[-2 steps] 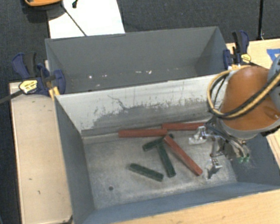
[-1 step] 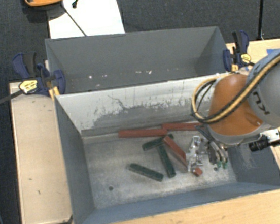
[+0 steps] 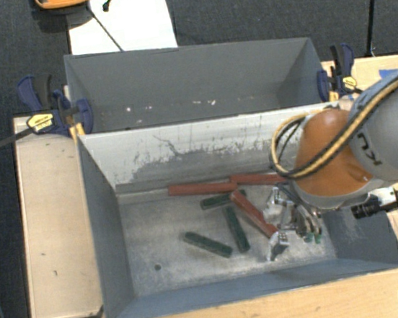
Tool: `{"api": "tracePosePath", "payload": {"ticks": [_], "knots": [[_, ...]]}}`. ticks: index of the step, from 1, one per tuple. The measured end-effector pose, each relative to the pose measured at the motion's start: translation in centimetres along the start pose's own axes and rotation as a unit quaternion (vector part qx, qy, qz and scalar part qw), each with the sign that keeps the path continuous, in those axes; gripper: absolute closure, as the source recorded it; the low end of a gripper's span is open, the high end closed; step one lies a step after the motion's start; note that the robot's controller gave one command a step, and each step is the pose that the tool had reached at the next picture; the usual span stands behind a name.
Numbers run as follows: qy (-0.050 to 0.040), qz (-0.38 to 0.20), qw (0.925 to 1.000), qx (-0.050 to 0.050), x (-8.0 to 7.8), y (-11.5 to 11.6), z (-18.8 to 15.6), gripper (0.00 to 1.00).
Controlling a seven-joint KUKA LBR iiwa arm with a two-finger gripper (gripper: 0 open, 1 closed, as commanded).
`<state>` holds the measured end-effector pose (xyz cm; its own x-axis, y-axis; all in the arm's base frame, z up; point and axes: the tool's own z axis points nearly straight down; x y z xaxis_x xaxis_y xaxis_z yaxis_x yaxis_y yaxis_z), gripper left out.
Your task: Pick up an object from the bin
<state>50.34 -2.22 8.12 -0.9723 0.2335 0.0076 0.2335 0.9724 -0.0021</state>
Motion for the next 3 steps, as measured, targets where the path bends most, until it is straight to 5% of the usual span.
{"api": "tracePosePath", "payload": {"ticks": [1,2,3], "knots": [[-0.0199,0.001,0.9998,-0.003,-0.9,0.2,-0.2,1.0],[-0.0198,0.0,0.9998,-0.003,-0.9,0.2,-0.2,1.0],[-0.0028,-0.006,1.0,-0.001,0.3,-0.7,-3.5,1.0]]}}
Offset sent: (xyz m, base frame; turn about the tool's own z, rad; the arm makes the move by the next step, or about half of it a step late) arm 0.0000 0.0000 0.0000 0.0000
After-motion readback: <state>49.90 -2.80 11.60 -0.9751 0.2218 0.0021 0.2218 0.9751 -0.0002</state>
